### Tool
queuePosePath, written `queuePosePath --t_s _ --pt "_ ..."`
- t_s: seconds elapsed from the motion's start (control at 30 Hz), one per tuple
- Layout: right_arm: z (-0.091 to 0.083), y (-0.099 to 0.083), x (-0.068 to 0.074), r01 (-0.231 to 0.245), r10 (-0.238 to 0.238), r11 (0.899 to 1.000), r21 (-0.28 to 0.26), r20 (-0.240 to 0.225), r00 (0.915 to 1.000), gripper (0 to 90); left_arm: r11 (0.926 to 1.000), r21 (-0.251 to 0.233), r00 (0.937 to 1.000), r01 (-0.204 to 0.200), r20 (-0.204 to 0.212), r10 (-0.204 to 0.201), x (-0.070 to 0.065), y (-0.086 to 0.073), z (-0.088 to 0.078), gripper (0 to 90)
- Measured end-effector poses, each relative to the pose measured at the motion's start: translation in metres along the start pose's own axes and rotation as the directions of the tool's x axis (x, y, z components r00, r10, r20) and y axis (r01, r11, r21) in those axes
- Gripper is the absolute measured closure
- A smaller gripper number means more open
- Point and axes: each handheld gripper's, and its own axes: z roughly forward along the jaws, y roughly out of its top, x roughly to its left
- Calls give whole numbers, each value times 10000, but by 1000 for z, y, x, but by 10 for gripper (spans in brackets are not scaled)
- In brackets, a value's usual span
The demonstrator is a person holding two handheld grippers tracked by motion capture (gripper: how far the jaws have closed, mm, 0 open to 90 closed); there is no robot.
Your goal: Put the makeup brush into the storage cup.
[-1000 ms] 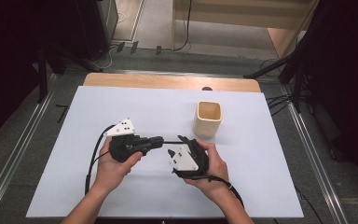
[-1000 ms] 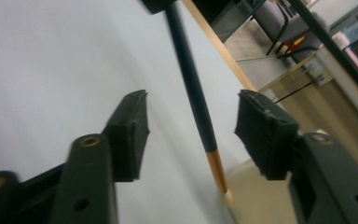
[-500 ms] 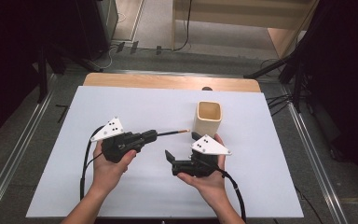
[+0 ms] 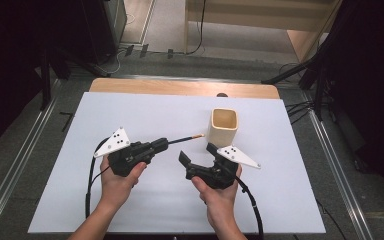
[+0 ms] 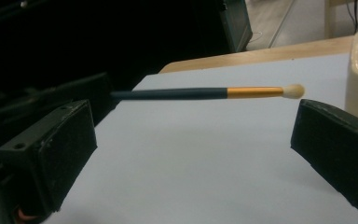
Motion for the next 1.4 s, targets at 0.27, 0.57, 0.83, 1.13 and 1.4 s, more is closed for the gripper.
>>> queuePosePath --t_s 0.27,0.57,0.83,1.13,1.4 --pt "1 2 -2 -1741 1746 9843 -297 170 9845 90 9994 -344 10000 7 -22 -8 -1 -4 1 862" --pt "4 3 -9 -3747 3748 9267 -295 -21 9271 248 9984 -485 9996 -275 -100 271 -7 -14 6 863" --pt "7 2 -17 -5185 5184 8549 -133 -117 8550 384 9978 -514 9992 -410 -59 407 -14 -20 12 862" --pt "12 -4 -29 -6145 6151 7884 278 -394 7874 489 9965 -548 9980 -625 11 626 -19 -23 15 862" --pt "17 -8 -37 -6784 6831 7303 800 -940 7243 602 9964 -488 9975 -687 145 694 -22 -26 18 862"
